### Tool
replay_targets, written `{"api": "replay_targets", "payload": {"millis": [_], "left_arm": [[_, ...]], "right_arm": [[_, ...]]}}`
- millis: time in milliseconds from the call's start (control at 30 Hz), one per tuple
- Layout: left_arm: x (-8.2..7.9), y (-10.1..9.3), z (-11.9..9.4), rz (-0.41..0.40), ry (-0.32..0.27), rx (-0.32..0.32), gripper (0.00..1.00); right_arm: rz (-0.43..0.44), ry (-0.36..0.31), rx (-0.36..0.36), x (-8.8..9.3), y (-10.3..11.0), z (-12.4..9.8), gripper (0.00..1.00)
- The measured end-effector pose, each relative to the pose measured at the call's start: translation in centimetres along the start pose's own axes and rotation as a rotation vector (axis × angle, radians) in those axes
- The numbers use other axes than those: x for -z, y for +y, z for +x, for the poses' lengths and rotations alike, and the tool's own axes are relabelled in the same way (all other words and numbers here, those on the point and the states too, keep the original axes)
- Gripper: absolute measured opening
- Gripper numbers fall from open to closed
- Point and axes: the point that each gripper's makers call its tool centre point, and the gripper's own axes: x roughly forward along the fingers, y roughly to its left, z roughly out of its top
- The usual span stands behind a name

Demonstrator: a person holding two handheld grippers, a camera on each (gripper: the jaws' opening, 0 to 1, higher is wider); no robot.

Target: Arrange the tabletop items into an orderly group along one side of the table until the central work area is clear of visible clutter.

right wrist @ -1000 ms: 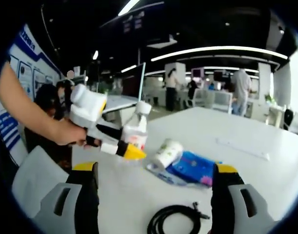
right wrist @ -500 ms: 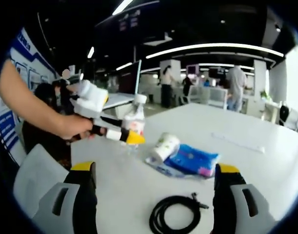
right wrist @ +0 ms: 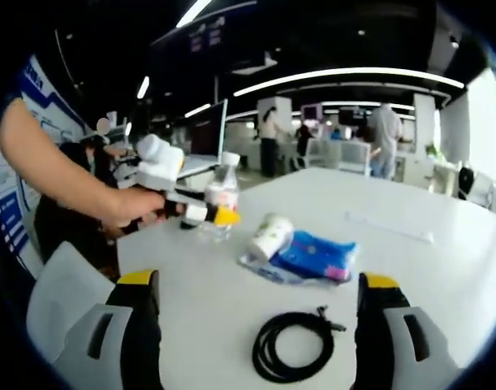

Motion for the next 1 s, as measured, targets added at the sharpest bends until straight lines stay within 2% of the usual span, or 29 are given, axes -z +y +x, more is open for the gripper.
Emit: {"api": "replay_targets", "payload": {"millis": [267, 1000], "left_arm": [[0.2, 1.1, 1.0, 0.000, -0.005, -0.016, 0.39], [0.1, 3.5, 3.4, -0.033, -0.036, -0.046, 0.39]], "right_arm": [[0.002, 0.038, 0.015, 1.3, -0.2, -0.5, 0.99], [0.028, 0.065, 0.050, 2.2, -0.8, -0.5, 0.99]]}}
